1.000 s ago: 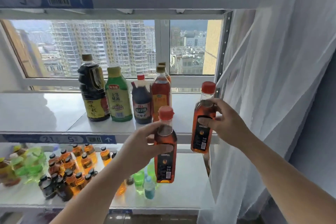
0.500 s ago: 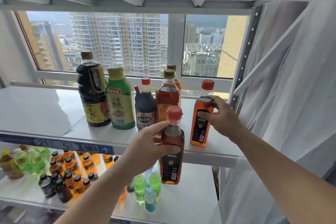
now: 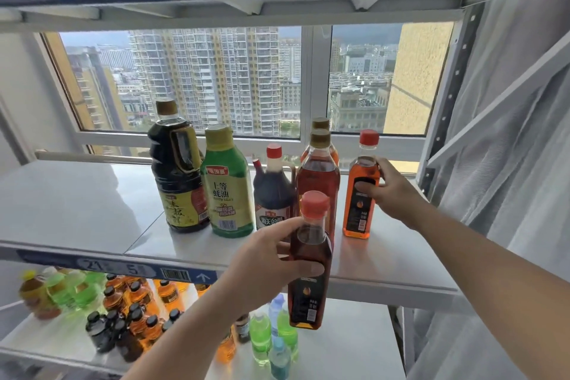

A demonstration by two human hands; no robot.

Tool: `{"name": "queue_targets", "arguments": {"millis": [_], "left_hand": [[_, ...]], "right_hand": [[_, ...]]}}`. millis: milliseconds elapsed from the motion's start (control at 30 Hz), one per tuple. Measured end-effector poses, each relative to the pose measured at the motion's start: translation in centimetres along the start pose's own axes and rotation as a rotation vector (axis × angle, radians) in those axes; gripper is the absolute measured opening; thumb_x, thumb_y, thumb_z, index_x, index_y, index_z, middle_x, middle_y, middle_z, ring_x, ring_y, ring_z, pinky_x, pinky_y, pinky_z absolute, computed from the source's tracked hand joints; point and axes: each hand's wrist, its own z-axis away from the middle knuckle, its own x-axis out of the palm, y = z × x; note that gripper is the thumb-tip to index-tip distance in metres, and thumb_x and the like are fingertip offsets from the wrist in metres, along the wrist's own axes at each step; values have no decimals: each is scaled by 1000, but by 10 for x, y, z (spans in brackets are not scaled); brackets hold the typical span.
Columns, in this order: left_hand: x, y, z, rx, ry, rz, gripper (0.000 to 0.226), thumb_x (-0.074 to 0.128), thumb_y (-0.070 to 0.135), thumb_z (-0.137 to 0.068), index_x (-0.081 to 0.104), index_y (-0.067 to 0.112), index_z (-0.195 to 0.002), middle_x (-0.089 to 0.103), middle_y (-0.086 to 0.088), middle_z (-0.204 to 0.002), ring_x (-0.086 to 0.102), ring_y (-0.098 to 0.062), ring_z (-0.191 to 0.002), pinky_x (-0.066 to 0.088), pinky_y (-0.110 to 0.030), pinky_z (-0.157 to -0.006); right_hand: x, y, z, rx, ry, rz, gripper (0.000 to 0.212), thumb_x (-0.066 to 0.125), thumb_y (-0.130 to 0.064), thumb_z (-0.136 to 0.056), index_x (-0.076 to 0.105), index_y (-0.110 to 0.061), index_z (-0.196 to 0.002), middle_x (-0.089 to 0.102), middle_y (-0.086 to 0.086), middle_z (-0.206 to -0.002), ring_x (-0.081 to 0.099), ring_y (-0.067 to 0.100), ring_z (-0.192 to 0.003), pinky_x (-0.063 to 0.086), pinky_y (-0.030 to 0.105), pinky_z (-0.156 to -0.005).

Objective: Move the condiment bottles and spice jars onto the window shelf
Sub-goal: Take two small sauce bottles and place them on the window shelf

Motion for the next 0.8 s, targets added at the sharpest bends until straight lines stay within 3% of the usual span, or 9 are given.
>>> {"name": "queue_targets", "arguments": {"millis": [200, 367, 467, 567, 633, 700, 767, 800], "left_hand": [[-3, -8, -7, -6, -21, -3, 55, 87, 25, -77, 65, 44, -124, 76, 21, -106, 71, -2, -96, 60, -41, -92], [1, -7, -12, -1, -43, -3, 55, 86, 24, -77, 64, 50, -121, 75, 23, -106, 71, -2, -98, 59, -40, -93], [4, -3, -12, 8, -70, 16, 54, 86, 18, -79, 66, 46, -120, 76, 23, -104, 71, 1, -95, 60, -34, -91], [8, 2, -13, 22, -85, 27, 56, 86, 15, -78, 66, 44, -121, 76, 23, -104, 72, 1, -95, 60, -31, -90], [10, 5, -16, 33, -87, 39, 57, 87, 15, -78, 66, 43, -124, 76, 23, -104, 72, 1, -95, 60, -31, -91], [12, 8, -18, 47, -82, 49, 59, 87, 17, -77, 65, 42, -126, 76, 22, -104, 72, 2, -94, 61, -32, -91], [13, 12, -22, 58, -76, 66, 60, 88, 18, -77, 65, 39, -128, 77, 20, -106, 73, 0, -94, 61, -34, -92], [14, 14, -25, 66, -73, 78, 61, 88, 18, -77, 65, 38, -129, 77, 18, -107, 74, -2, -95, 61, -36, -93]], "right_hand": [[-4, 5, -5, 25, -75, -43, 55, 67, -15, -98, 43, -33, -144, 62, -1, -131, 63, 29, -119, 49, 60, -105], [-7, 8, -4, 57, -120, -80, 66, 62, -14, -101, 31, -38, -153, 54, -1, -146, 60, 29, -126, 45, 62, -108], [-9, 6, -1, 70, -167, -89, 78, 61, -17, -101, 16, -38, -161, 38, 2, -162, 44, 31, -143, 34, 61, -118], [-8, 0, 10, 130, -103, -11, 85, 58, -21, -103, -2, -25, -164, 20, 11, -169, 23, 30, -155, 26, 51, -122], [-3, -2, 28, 109, 52, 9, 72, 53, -15, -104, 11, -18, -163, 28, 14, -166, 30, 31, -152, 30, 45, -119], [3, 0, 58, 28, 184, -44, 50, 53, -13, -104, 37, -17, -152, 49, 9, -153, 49, 26, -141, 40, 43, -117], [10, 6, 91, -30, 174, -66, 30, 61, -29, -100, 59, -24, -129, 67, -5, -132, 63, 16, -123, 50, 45, -109], [13, 9, 107, -40, 118, -81, 32, 64, -42, -94, 64, -26, -122, 70, -11, -124, 66, 12, -117, 54, 45, -104]]}}
